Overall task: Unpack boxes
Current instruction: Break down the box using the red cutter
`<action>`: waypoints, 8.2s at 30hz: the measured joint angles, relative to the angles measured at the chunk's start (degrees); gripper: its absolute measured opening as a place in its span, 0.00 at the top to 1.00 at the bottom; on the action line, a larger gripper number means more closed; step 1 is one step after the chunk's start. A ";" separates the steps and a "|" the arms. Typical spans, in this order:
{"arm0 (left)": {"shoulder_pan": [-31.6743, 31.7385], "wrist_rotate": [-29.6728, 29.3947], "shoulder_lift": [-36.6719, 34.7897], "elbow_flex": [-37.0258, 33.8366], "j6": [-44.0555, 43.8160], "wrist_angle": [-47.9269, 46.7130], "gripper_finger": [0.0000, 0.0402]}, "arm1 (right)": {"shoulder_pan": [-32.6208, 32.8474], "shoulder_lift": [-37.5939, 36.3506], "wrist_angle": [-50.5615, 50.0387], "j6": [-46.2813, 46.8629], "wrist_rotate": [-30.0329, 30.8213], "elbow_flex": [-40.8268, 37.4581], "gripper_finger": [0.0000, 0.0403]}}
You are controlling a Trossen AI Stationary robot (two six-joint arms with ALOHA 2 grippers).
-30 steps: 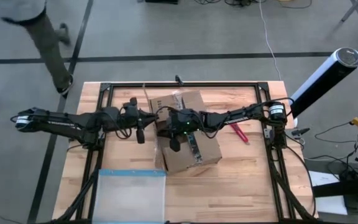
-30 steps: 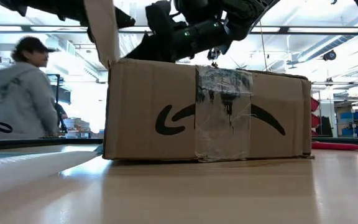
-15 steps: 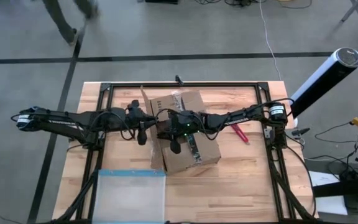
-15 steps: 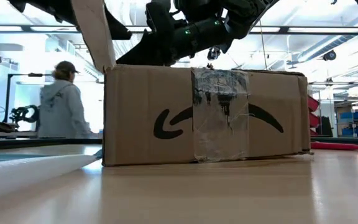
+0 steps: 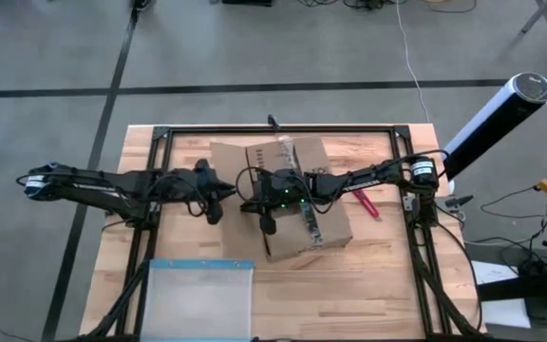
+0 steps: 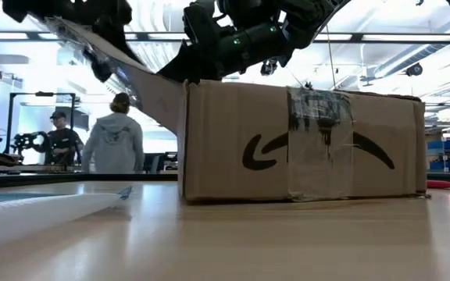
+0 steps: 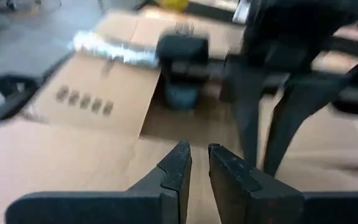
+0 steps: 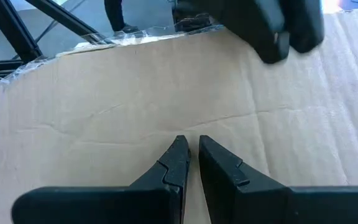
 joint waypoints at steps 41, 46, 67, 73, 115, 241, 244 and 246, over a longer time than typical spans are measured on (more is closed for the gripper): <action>-0.21 -1.38 7.06 -5.48 0.78 5.20 0.89 | 6.58 -18.10 -9.20 -7.23 0.08 -8.51 0.99; -0.81 0.07 6.20 -6.03 2.31 5.18 0.89 | 6.51 -25.00 -6.19 -4.79 4.17 -18.04 1.00; -1.51 0.31 -12.44 -17.24 3.76 10.81 0.89 | 6.51 -43.91 2.08 -5.95 8.39 -34.47 0.99; -1.51 0.57 -18.20 -20.52 4.85 11.21 0.89 | 6.47 -46.55 3.12 -5.12 11.40 -38.02 0.99; -1.51 1.66 -25.86 -29.28 8.89 27.46 0.89 | 5.60 -62.16 15.94 -1.97 24.69 -58.90 0.99; 2.69 9.09 12.63 -9.89 9.07 24.65 0.91 | -11.01 -32.12 -49.52 41.46 34.39 -46.14 0.49; 2.69 9.11 12.63 -9.89 8.72 24.65 0.91 | -11.02 -32.03 -49.02 41.55 34.44 -46.17 0.48; 2.69 9.12 12.63 -9.89 8.66 24.65 0.91 | -11.05 -32.86 -48.82 41.59 33.70 -46.41 0.49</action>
